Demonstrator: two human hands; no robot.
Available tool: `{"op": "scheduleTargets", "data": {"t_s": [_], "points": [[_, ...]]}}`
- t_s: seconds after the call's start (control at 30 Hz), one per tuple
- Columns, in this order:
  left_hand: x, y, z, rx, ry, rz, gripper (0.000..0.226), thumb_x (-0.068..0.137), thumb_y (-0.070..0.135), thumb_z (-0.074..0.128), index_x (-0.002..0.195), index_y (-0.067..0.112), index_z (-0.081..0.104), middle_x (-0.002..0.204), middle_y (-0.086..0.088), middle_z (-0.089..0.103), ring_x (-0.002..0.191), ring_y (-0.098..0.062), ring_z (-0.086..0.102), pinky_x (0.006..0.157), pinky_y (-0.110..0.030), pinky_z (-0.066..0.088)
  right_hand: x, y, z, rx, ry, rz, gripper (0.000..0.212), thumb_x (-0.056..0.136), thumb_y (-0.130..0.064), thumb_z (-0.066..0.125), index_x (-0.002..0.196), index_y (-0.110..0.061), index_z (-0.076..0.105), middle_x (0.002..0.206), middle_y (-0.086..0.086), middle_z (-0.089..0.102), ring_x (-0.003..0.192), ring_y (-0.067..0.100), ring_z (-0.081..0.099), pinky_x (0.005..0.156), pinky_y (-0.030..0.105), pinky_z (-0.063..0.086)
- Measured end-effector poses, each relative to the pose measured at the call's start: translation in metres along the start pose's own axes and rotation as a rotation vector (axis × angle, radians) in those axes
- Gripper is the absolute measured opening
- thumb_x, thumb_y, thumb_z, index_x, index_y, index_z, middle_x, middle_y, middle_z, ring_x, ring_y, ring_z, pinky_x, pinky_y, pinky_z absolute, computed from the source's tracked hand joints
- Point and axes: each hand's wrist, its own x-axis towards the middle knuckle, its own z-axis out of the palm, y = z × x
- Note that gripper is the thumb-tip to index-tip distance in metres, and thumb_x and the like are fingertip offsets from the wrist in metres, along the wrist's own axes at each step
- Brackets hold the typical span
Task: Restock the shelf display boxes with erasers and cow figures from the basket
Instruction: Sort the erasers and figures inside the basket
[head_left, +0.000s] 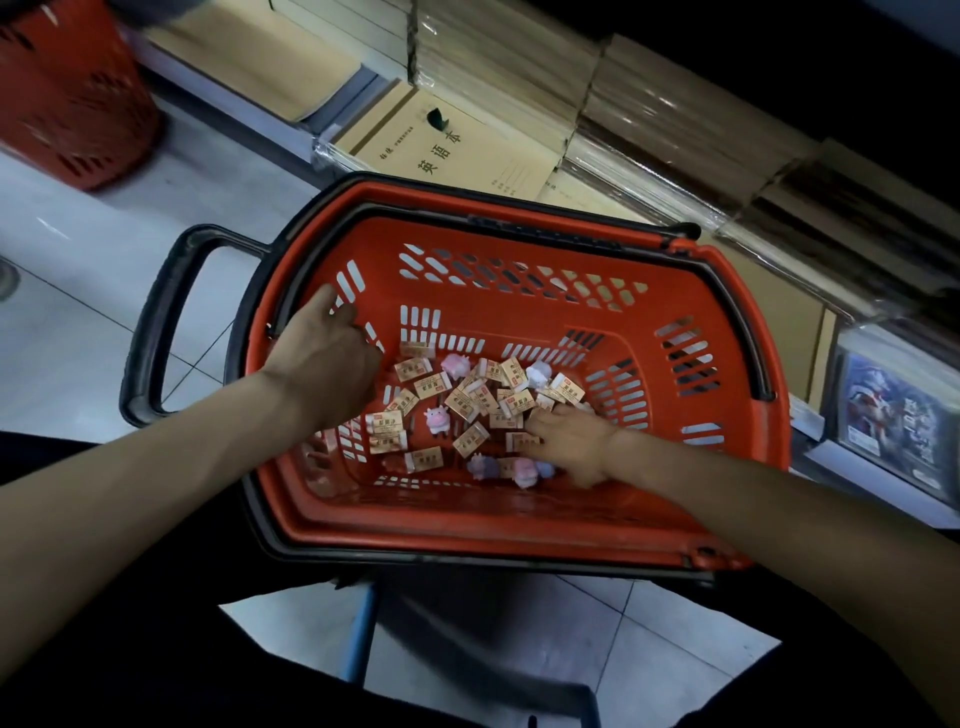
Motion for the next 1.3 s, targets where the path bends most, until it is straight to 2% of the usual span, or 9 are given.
{"op": "scheduleTargets", "data": {"t_s": [0.1,0.2,0.33,0.5,0.8,0.93,1.03,1.17,1.3], "points": [[-0.002,0.0,-0.003,-0.016,-0.004,-0.006,0.04,0.101,0.054,0.039,0.116,0.028,0.065,0.116,0.006,0.071,0.123,-0.023,0.054,0.111,-0.045,0.027,0.023,-0.021,-0.002,-0.111,0.066,-0.127,0.067,0.094,-0.019,0.064,0.154,-0.025,0.036,0.141,0.016,0.049,0.132,0.037,0.045,0.094,0.048,0.049],[-0.002,0.001,-0.003,-0.02,0.002,-0.009,0.041,0.101,0.055,0.04,0.118,0.027,0.065,0.118,0.006,0.071,0.124,-0.023,0.054,0.112,-0.045,0.025,0.047,-0.032,0.007,-0.24,0.126,-0.232,0.057,0.105,-0.057,0.039,0.15,-0.022,0.044,0.147,0.014,0.048,0.132,0.038,0.047,0.104,0.049,0.045],[-0.001,0.0,0.001,-0.028,-0.002,-0.02,0.044,0.099,0.057,0.041,0.121,0.028,0.066,0.119,0.006,0.071,0.126,-0.024,0.052,0.113,-0.046,0.024,0.05,-0.037,0.0,-0.094,0.067,-0.21,0.069,0.1,-0.008,0.058,0.159,-0.02,0.025,0.15,0.019,0.041,0.121,0.038,0.056,0.069,0.04,0.051],[0.003,-0.001,0.005,-0.032,-0.022,-0.021,0.044,0.099,0.059,0.04,0.117,0.03,0.068,0.113,0.009,0.072,0.124,-0.022,0.052,0.111,-0.046,0.023,0.053,-0.047,-0.017,0.0,0.021,-0.188,0.077,0.096,0.009,0.055,0.16,-0.019,0.023,0.164,0.024,0.018,0.141,0.043,0.041,0.085,0.047,0.055],[0.002,0.0,-0.004,-0.051,-0.056,-0.033,0.046,0.1,0.058,0.039,0.127,0.029,0.063,0.123,0.009,0.069,0.13,-0.022,0.048,0.114,-0.046,0.021,0.027,-0.023,-0.011,0.0,-0.104,-0.111,0.063,0.102,-0.008,0.052,0.158,-0.028,0.031,0.143,0.022,0.044,0.125,0.04,0.054,0.068,0.039,0.043],[0.0,0.001,-0.004,-0.064,-0.049,-0.034,0.045,0.1,0.057,0.042,0.128,0.028,0.063,0.126,0.007,0.069,0.132,-0.023,0.048,0.116,-0.046,0.02,0.035,-0.029,-0.015,0.007,-0.16,-0.056,0.052,0.106,-0.017,0.044,0.157,-0.025,0.032,0.154,0.023,0.038,0.13,0.042,0.051,0.083,0.045,0.055],[0.001,0.001,-0.002,-0.067,-0.05,-0.041,0.043,0.099,0.057,0.042,0.122,0.029,0.066,0.121,0.008,0.071,0.127,-0.022,0.051,0.114,-0.046,0.02,0.035,-0.033,-0.019,0.001,-0.147,-0.089,0.048,0.109,-0.024,0.037,0.157,-0.019,0.033,0.156,0.022,0.036,0.135,0.041,0.048,0.095,0.047,0.05],[0.0,0.002,-0.003,-0.073,-0.066,-0.051,0.044,0.1,0.057,0.043,0.127,0.028,0.062,0.126,0.007,0.069,0.131,-0.023,0.049,0.116,-0.047,0.019,0.008,-0.008,-0.007,0.097,-0.045,0.011,0.051,0.105,-0.021,0.046,0.155,-0.023,0.037,0.145,0.021,0.046,0.117,0.039,0.059,0.08,0.042,0.049],[-0.003,0.004,-0.014,-0.078,-0.082,-0.051,0.047,0.103,0.052,0.042,0.139,0.024,0.055,0.135,0.005,0.065,0.138,-0.025,0.043,0.121,-0.049,0.014,-0.022,0.019,0.014,0.102,-0.211,0.161,0.053,0.1,-0.016,0.051,0.151,-0.024,0.038,0.14,0.019,0.049,0.114,0.037,0.059,0.08,0.039,0.05]]}}
